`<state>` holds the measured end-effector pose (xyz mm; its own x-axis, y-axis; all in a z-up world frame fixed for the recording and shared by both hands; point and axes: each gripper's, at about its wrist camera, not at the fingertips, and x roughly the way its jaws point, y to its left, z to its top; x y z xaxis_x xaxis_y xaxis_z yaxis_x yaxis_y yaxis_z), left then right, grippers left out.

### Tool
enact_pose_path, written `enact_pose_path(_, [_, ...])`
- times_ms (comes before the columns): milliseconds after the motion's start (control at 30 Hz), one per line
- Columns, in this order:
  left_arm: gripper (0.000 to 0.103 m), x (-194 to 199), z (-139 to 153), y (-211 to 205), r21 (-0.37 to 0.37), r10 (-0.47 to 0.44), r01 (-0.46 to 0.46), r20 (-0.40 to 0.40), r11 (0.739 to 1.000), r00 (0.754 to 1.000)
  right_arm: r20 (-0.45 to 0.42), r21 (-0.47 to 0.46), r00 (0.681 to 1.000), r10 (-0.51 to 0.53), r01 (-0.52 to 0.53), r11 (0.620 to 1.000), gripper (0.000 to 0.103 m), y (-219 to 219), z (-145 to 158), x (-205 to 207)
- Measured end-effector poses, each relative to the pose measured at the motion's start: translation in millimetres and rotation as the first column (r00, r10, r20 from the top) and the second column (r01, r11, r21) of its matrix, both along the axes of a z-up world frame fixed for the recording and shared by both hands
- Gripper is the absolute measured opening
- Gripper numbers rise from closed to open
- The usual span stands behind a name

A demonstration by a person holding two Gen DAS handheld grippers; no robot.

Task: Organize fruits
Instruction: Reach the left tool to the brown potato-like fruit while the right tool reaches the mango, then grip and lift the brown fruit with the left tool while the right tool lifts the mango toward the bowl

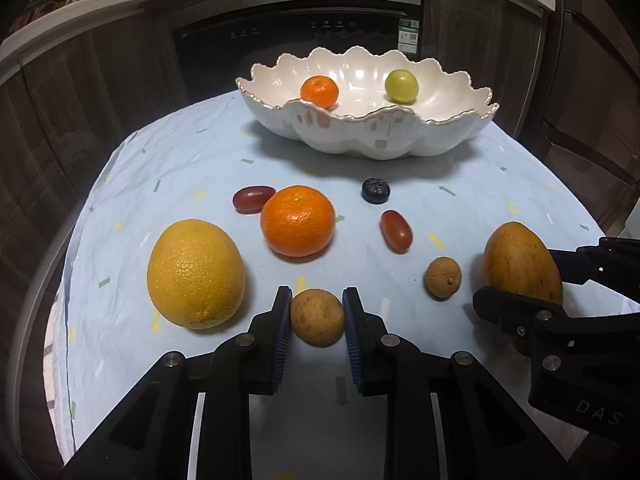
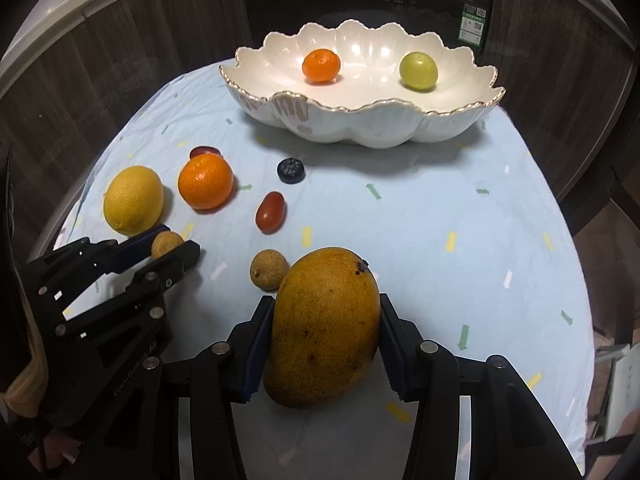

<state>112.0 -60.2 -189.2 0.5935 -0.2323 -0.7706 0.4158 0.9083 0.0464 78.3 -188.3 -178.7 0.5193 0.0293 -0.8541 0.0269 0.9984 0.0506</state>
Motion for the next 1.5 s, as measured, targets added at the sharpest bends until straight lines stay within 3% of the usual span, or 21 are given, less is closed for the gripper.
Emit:
enact_pose_path(833, [0.026, -3, 51, -18, -0.003, -0.001, 0.001, 0.066, 1.0, 0.998, 0.115, 0.015, 0.992, -0.049, 0.047, 0.999, 0.05, -22, 43, -5])
enact_pose_path(1500, [0.026, 38, 93, -47, -0.032, -0.001, 0.005, 0.116, 0.999, 0.993, 0.223, 0.009, 0.969, -0.106, 0.107, 0.994, 0.05, -65, 89, 22])
